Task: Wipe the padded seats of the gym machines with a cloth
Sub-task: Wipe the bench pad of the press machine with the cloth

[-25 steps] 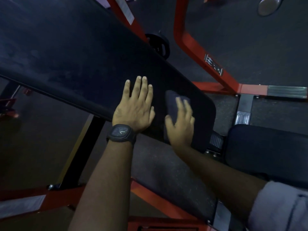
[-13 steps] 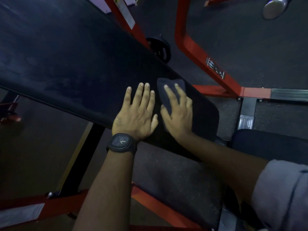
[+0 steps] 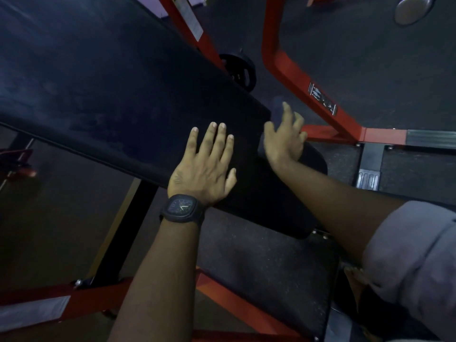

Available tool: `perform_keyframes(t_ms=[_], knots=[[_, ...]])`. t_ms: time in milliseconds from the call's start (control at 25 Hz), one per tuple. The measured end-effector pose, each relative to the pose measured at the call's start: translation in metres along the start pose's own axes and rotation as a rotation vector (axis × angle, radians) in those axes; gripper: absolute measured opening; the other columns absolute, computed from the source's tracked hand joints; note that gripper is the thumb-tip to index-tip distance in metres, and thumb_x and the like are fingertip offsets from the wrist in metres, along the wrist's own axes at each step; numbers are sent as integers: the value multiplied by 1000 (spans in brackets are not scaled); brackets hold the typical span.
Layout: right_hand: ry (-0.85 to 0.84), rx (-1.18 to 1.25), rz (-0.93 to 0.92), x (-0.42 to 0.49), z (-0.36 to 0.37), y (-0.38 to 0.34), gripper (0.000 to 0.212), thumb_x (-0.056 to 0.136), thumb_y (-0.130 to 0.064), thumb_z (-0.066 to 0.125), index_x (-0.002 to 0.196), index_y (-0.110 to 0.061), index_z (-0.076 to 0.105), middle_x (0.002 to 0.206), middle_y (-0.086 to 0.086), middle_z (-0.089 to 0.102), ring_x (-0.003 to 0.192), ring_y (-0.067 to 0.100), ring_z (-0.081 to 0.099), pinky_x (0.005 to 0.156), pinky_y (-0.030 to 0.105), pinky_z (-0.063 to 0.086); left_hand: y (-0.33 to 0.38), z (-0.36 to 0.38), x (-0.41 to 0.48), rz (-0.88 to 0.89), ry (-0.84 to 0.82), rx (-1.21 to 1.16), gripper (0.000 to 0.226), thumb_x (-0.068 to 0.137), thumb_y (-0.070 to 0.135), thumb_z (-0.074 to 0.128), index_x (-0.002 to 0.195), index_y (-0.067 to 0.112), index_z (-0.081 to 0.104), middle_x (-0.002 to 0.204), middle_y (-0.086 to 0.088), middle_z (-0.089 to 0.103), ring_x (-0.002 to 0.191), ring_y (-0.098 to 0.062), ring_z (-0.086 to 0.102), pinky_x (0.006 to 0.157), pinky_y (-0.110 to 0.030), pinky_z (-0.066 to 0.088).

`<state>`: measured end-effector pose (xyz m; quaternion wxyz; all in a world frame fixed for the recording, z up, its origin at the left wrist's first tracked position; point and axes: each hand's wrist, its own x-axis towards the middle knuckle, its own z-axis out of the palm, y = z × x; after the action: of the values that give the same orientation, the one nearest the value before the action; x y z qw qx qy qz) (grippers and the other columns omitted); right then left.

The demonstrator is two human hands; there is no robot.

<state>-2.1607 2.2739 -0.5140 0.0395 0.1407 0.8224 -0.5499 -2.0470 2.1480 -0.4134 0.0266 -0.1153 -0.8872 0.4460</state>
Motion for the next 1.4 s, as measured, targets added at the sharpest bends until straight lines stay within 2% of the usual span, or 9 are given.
perform_keyframes(t_ms=[160,320,440,600,760,920,1040,1200,1400], knots=[[11,-102,-611,-26,2,34,65,91,-35,56,153,-33,38,156,5,36,124,35,48,99,43,46,-1,0,0,11,5,1,74,101,53,21,159,8,23,166,-19,20,154,-34,18,122,-58,12],[-10,4,39,-33,3,4,66,95,-37,53,156,-38,27,163,2,24,128,36,43,103,49,45,0,0,0,17,4,-6,74,101,53,21,159,8,25,166,-19,22,154,-34,19,122,-58,13],[-52,-153,-663,-67,1,39,67,94,-38,53,156,-35,29,162,5,25,127,33,44,98,40,44,-1,1,0,31,3,8,75,100,54,20,158,7,25,165,-19,22,154,-34,19,122,-58,13],[19,105,229,-96,15,13,69,94,-35,57,156,-37,28,164,3,22,127,37,44,105,48,38,-1,0,1,39,-3,-11,76,100,55,17,159,7,23,166,-20,21,154,-35,17,122,-58,12],[7,-86,-457,-125,17,56,66,91,-39,56,153,-36,34,160,4,32,125,35,48,98,48,46,-1,0,0,67,-15,10,73,101,51,13,159,7,22,166,-19,20,154,-34,18,122,-57,12],[56,101,315,-128,20,37,67,94,-34,56,156,-35,31,163,5,25,126,40,45,104,48,39,-2,-2,-1,63,-15,-19,70,103,49,17,158,7,24,165,-20,21,154,-34,18,122,-58,14],[-1,-125,-544,-151,16,73,65,91,-36,54,154,-29,36,159,9,33,126,37,47,100,46,43,-1,-2,-1,76,-31,-7,72,102,50,12,159,7,20,166,-20,18,155,-35,16,123,-58,12],[128,165,252,-136,21,51,65,91,-30,58,153,-30,39,159,9,33,122,42,49,100,48,41,-1,-3,-1,63,-45,-39,71,103,50,16,160,7,20,167,-20,17,155,-34,14,123,-57,11],[-10,-125,-464,-109,8,91,66,90,-34,57,152,-33,35,158,6,35,125,37,48,98,50,44,-3,-4,0,67,-66,-47,72,103,52,16,161,9,15,168,-18,12,156,-33,10,123,-57,7]])
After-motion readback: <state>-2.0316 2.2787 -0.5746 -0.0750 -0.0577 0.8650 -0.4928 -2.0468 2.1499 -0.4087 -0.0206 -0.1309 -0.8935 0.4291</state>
